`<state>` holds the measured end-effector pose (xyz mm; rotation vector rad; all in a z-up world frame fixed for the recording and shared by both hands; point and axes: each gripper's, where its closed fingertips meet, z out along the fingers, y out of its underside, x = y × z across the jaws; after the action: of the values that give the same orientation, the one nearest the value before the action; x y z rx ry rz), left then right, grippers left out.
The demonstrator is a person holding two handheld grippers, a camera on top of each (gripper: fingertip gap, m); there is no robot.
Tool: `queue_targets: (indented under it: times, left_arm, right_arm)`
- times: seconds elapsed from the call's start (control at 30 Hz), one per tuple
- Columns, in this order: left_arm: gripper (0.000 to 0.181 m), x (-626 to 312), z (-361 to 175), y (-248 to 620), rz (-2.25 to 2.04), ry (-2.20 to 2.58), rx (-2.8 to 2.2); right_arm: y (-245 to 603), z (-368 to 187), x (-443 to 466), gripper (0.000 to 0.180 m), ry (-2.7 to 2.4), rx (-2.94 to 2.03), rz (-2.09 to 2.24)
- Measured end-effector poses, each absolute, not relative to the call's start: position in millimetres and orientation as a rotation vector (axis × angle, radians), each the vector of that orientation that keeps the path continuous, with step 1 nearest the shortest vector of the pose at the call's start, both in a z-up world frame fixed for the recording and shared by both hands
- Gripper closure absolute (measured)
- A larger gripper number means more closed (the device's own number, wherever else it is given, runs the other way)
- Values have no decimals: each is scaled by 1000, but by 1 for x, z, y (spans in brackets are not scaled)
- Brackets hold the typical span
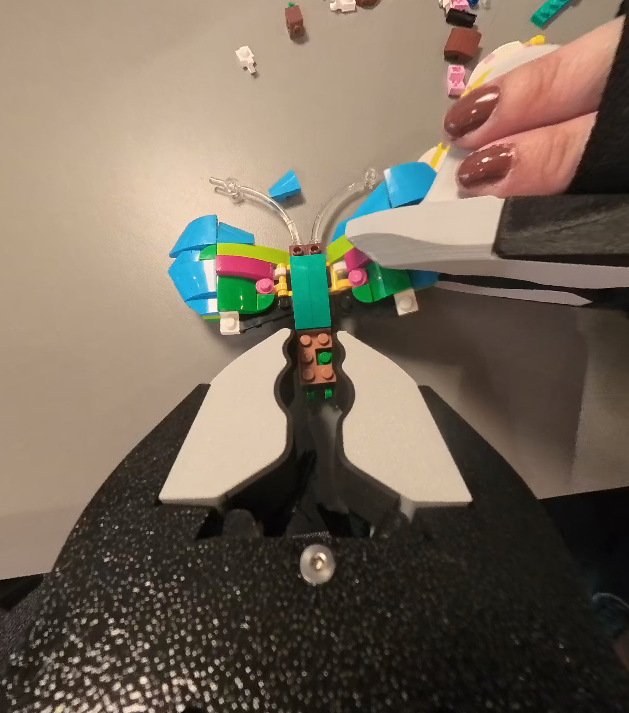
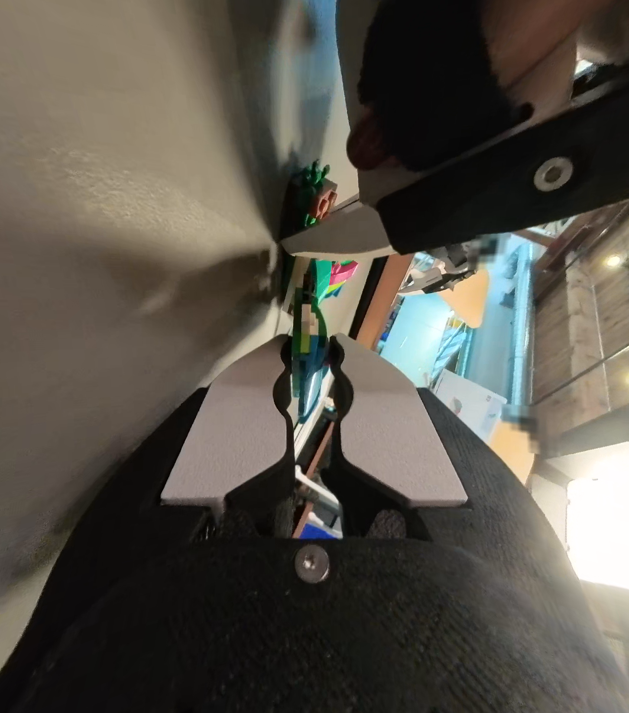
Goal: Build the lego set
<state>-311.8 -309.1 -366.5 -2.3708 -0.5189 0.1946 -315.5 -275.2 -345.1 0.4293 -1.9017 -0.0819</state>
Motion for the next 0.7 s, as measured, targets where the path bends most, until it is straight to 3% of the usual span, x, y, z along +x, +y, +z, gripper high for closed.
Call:
queue_targets:
  times: [0.7]
  left_arm:
    - [164, -312, -367, -309, 197, -529, -2358]
  right_arm:
    - [-267, -351, -316, 163, -1907, 318, -106]
